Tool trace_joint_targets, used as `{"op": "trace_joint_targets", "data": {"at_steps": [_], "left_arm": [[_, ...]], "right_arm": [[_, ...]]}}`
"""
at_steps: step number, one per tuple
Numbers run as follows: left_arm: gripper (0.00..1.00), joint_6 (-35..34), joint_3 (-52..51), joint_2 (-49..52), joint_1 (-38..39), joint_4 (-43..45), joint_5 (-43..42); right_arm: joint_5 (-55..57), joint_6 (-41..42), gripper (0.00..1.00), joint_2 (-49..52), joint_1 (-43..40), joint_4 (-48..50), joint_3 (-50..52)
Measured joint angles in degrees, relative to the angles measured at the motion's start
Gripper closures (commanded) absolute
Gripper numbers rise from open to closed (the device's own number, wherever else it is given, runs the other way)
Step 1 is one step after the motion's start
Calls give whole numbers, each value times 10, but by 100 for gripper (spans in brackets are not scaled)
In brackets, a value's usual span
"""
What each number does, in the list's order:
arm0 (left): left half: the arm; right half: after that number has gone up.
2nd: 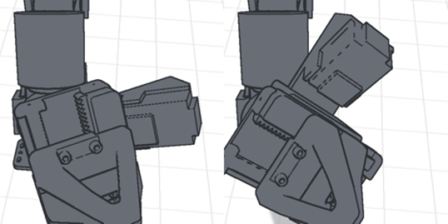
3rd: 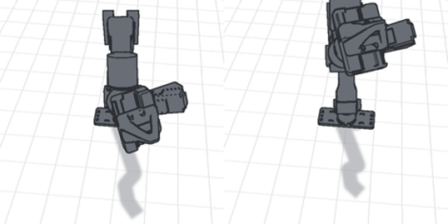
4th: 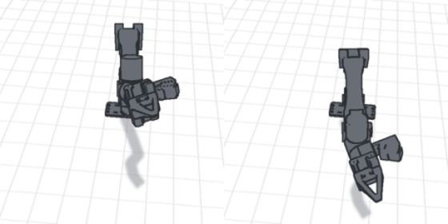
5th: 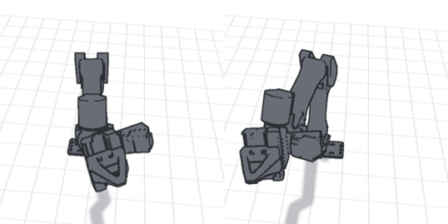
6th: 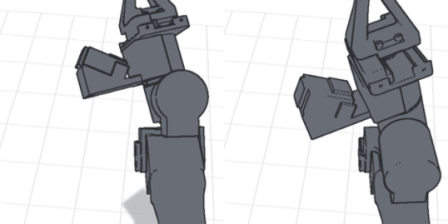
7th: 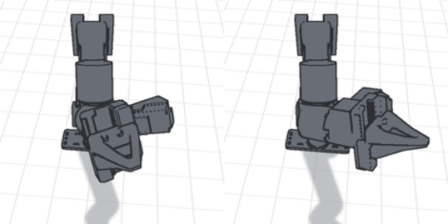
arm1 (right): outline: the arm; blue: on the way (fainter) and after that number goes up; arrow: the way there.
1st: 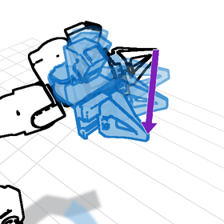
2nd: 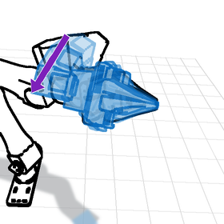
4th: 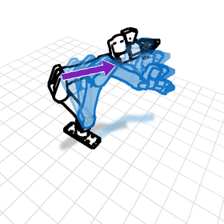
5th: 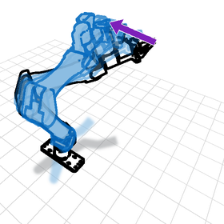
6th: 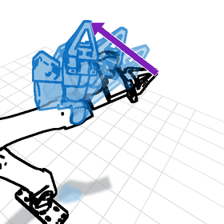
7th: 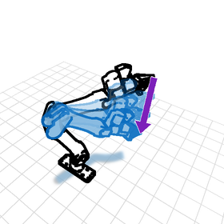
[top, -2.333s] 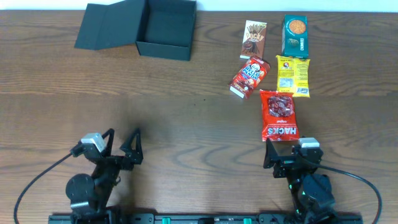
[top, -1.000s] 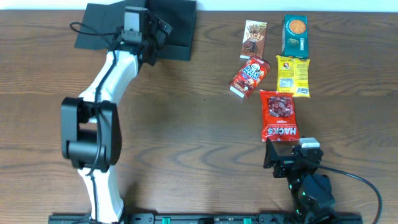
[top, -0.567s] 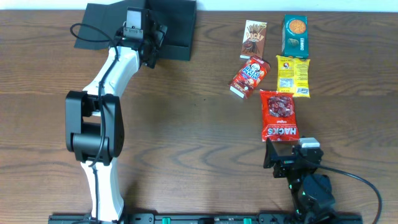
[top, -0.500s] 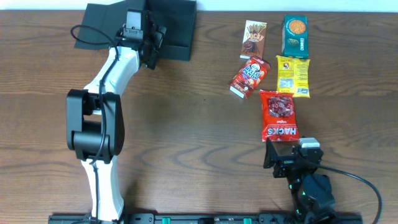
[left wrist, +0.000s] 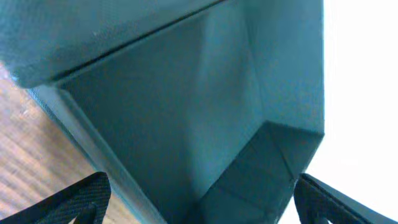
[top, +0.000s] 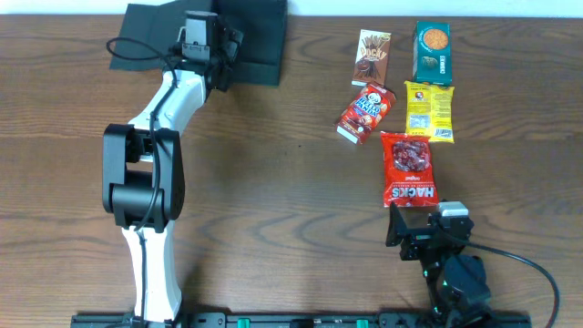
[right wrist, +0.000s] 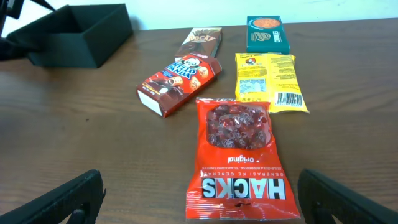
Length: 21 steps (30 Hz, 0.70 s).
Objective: Pack container
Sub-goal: 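Grasp the black box edge with the left gripper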
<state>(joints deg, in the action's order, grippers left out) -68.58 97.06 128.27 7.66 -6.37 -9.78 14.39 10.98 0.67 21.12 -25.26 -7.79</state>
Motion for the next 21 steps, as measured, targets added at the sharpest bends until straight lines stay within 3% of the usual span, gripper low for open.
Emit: {"op": "trace_joint_targets", "data": {"at_steps": [6, 21], "left_arm": [[4, 11, 0, 0, -1, -38, 1], [4, 16, 0, 0, -2, -27, 1]], "right_arm": [[0, 0, 1, 0, 0, 0, 0], [0, 0, 1, 0, 0, 0, 0]]}}
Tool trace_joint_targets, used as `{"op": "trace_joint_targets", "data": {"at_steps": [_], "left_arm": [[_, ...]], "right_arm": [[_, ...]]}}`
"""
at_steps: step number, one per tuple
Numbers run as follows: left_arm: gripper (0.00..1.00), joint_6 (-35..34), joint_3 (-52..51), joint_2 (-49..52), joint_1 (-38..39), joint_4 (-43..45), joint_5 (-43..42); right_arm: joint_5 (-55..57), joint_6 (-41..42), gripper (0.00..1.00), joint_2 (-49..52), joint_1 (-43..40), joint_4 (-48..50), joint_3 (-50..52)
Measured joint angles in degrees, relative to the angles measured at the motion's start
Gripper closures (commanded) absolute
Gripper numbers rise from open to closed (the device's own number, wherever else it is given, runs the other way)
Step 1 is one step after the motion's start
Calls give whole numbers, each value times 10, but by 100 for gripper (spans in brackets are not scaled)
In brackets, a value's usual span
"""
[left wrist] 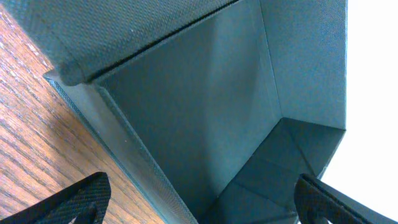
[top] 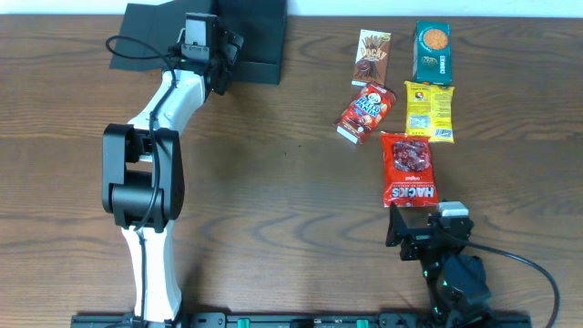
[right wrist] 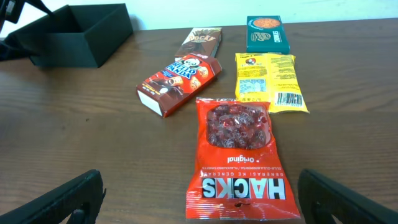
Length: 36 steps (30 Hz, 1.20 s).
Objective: Pack container
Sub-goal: 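Grasp the black box edge with the left gripper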
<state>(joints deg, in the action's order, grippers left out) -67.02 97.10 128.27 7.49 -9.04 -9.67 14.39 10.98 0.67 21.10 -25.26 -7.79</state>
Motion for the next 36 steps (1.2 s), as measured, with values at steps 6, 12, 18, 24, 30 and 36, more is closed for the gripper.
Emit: {"op": "trace_joint_targets", "data": {"at_steps": [6, 12, 18, 24, 30, 36], "left_arm": [[14, 0, 0, 0, 0, -16, 0], [33, -40, 0, 0, 0, -54, 1], [57, -62, 0, 0, 0, -58, 4], [74, -66, 8, 0, 0, -68, 4], [94, -80, 18, -8, -2, -120, -2], [94, -68, 19, -10, -9, -146, -31]], "right_arm": [[0, 0, 1, 0, 0, 0, 0], [0, 0, 1, 0, 0, 0, 0], [0, 0, 1, 0, 0, 0, 0], [0, 0, 1, 0, 0, 0, 0], [0, 0, 1, 0, 0, 0, 0], [0, 0, 1, 0, 0, 0, 0]]}}
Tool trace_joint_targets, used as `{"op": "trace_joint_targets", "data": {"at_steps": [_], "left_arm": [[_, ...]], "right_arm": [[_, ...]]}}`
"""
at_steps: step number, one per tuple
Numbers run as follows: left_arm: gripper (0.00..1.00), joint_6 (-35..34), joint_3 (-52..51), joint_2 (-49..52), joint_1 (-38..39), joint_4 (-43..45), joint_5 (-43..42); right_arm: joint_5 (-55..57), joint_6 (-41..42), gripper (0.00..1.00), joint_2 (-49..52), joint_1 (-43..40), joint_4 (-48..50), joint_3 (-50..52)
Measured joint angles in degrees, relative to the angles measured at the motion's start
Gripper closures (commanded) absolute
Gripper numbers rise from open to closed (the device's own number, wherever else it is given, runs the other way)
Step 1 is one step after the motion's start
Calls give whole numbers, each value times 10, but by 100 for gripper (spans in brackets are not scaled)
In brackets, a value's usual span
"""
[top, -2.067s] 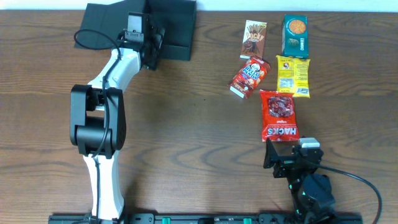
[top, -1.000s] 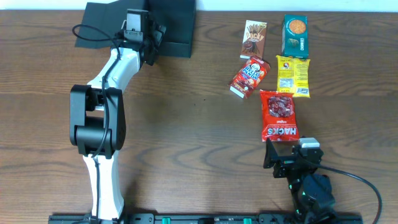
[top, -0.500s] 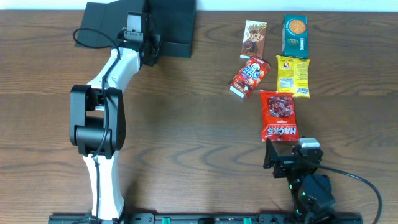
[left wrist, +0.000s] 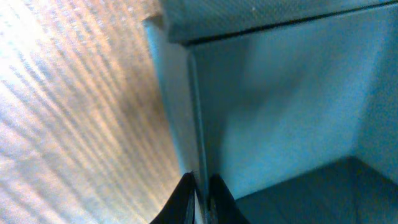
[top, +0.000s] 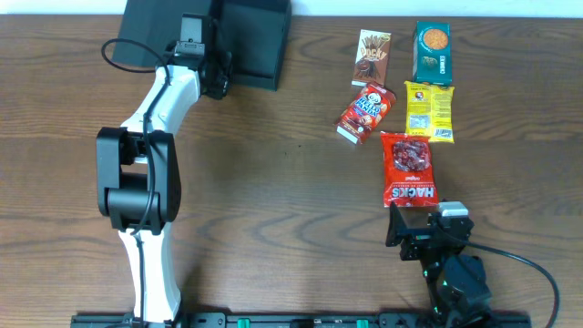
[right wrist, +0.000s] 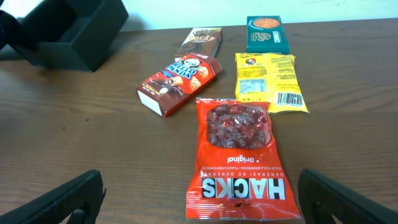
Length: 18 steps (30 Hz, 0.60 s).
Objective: Pack container
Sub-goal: 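Grasp the black box edge with the left gripper, then drag the black box toward table center with the left gripper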
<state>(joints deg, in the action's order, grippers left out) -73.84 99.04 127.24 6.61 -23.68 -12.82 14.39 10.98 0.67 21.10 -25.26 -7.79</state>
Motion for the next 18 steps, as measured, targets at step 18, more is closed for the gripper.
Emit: {"op": "trace_joint_targets", "data": {"at_steps": [18], "left_arm": [[94, 215, -13, -101, 33, -317, -33]], "right_arm": [[0, 0, 1, 0, 0, 0, 0]]}}
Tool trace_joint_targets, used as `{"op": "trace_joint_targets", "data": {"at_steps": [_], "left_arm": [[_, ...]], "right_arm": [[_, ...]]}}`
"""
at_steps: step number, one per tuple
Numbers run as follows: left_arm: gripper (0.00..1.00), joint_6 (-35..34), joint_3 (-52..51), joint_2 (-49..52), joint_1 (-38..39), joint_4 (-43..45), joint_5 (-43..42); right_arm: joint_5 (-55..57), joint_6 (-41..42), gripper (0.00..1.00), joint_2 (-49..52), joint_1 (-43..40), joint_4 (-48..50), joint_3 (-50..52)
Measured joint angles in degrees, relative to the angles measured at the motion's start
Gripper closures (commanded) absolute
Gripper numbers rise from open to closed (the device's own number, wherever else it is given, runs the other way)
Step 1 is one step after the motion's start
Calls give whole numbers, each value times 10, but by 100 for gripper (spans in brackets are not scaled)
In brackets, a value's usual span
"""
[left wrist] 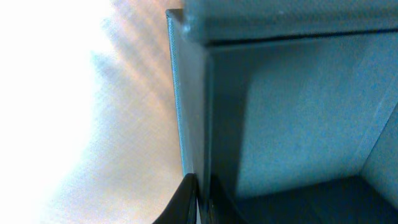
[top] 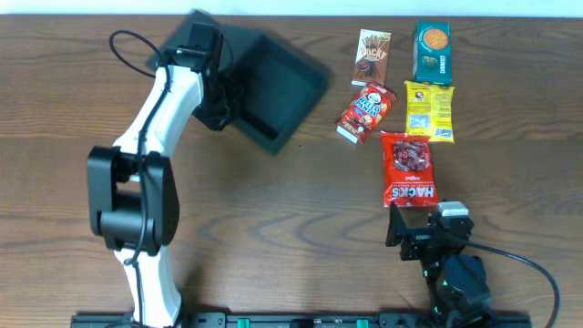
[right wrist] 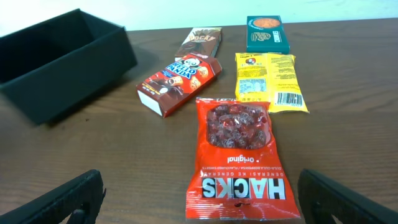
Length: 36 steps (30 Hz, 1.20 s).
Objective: Pack container
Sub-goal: 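Drag the black box toward table center with the left gripper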
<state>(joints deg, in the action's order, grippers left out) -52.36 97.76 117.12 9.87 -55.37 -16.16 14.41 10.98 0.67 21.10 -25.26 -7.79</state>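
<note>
The open black box [top: 278, 91] lies turned at a slant on the table's far middle, and a black flap [top: 173, 46] shows behind the arm. My left gripper [top: 221, 107] is shut on the box's left wall, with its fingertips [left wrist: 189, 202] pinching the wall's edge [left wrist: 194, 124]. The box [right wrist: 59, 59] looks empty inside. Near the front edge, my right gripper [right wrist: 200, 200] stands open just short of the red Hacks bag [right wrist: 237, 158], holding nothing.
The snacks lie at the right: the Hacks bag [top: 408, 169], a yellow bag [top: 429, 111], a red biscuit box [top: 366, 113], a brown stick-biscuit box [top: 372, 56] and a teal box [top: 434, 52]. The red box is nearest the black box's right corner.
The black box has moved from the table's far edge towards the middle and the snacks, and has turned to a slant. My left gripper is still shut on its wall. The right arm is unchanged.
My left gripper hung open over the box at the far edge, and was still open a little later. Then it was shut on the box's left wall. Now the box lies nearer the snacks, rotated. The right gripper stayed open throughout.
</note>
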Motion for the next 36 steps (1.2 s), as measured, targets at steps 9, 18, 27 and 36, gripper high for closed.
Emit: {"op": "trace_joint_targets", "data": {"at_steps": [9, 18, 27, 36], "left_arm": [[94, 165, 0, -48, 23, -166, 68], [94, 266, 0, -45, 90, -149, 168], [94, 355, 0, -22, 101, -118, 180], [45, 377, 0, -2, 101, -97, 182]], "right_arm": [[0, 0, 1, 0, 0, 0, 0], [0, 0, 1, 0, 0, 0, 0], [0, 0, 1, 0, 0, 0, 0], [0, 0, 1, 0, 0, 0, 0]]}}
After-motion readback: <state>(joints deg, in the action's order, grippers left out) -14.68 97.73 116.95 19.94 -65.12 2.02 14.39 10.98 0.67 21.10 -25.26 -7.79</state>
